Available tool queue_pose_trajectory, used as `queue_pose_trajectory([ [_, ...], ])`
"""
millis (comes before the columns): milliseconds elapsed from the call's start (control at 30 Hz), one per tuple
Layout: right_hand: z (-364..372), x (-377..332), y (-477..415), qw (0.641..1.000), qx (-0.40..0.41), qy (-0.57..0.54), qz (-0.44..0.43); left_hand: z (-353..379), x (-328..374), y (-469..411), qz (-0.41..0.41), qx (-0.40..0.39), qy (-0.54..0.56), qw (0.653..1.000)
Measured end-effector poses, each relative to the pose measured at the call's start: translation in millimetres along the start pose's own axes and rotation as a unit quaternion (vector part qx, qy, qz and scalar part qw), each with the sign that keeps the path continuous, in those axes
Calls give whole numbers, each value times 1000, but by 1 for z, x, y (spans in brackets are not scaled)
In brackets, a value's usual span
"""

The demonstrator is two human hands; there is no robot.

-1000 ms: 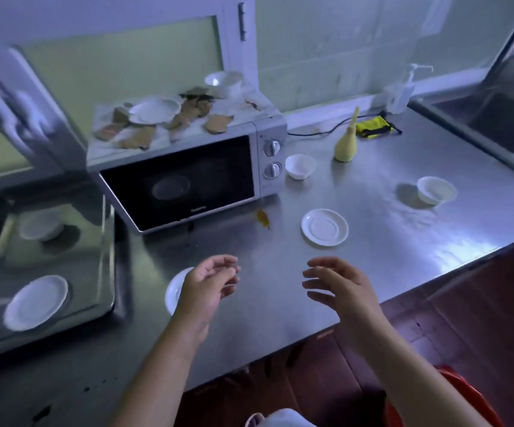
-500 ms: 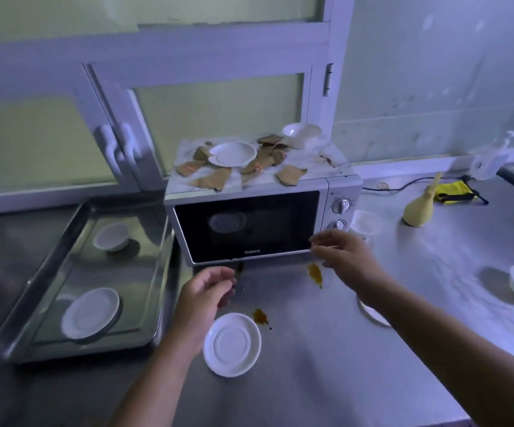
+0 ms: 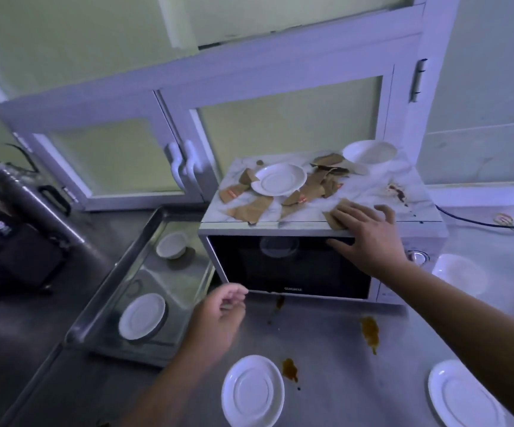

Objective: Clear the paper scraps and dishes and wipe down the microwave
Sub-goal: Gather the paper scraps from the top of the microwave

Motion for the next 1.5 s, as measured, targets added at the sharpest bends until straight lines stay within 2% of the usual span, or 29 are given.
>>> queue_pose_trajectory([
  [100, 3, 3, 1, 998, 54, -17, -31, -2, 25, -29, 48, 19, -69, 996],
  [233, -3, -1, 4, 994, 78, -53, -48, -6, 59, -83, 112, 34, -191, 975],
  [300, -9, -2, 6, 993, 80, -81, -37, -8, 70, -113, 115, 0, -292, 949],
  [367, -15, -5, 10, 993, 63, -100, -17, -9, 73, -136, 83, -53, -369, 924],
  [433, -22, -6, 14, 992, 45, -117, -3, -8, 70, -150, 77, -83, -371, 922],
  [500, -33, -6, 15, 985, 25, -170, 20, -9, 63, -156, 109, -82, -352, 926],
  [533, -39, -5, 16, 974, 6, -224, 43, -10, 59, -156, 128, -72, -352, 924],
  [600, -53, -10, 22, 925, -23, -366, 99, -13, 50, -151, 165, -37, -352, 921],
  [700, -68, -31, 37, 828, 10, -535, 168, -16, 49, -139, 195, 17, -282, 939],
  [767, -69, -51, 46, 768, 23, -612, 189, -12, 54, -125, 177, 36, -145, 973],
  [833, -63, -67, 50, 719, 17, -665, 200, -7, 62, -107, 128, 27, 34, 991],
  [900, -55, -79, 46, 685, -2, -694, 219, 0, 73, -87, 85, -17, 191, 978],
  [967, -53, -93, 37, 658, -23, -721, 215, 3, 81, -71, 66, -56, 277, 957],
  [1067, -54, -116, 27, 661, -41, -732, 160, 3, 87, -53, 50, -97, 337, 935],
  [1167, -51, -130, 23, 674, -5, -715, 184, -2, 86, -48, 40, -135, 377, 916],
  [1267, -54, -140, 23, 691, -6, -696, 194, -9, 80, -49, 24, -181, 411, 893],
  [1433, -65, -155, 14, 720, -6, -664, 204, -28, 57, -65, 35, -309, 389, 867],
  [1500, -69, -156, 11, 716, 14, -666, 209, -44, 50, -87, 59, -297, 360, 883],
])
Point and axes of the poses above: each hand's wrist, its own y-axis away from the middle knuckle, its own z-axis out of the palm, x = y × z, the point moved 1 cm from there along -y, towards the middle knuckle, and after that the axes turned 3 degrees about -x, right-handed, at the moved point
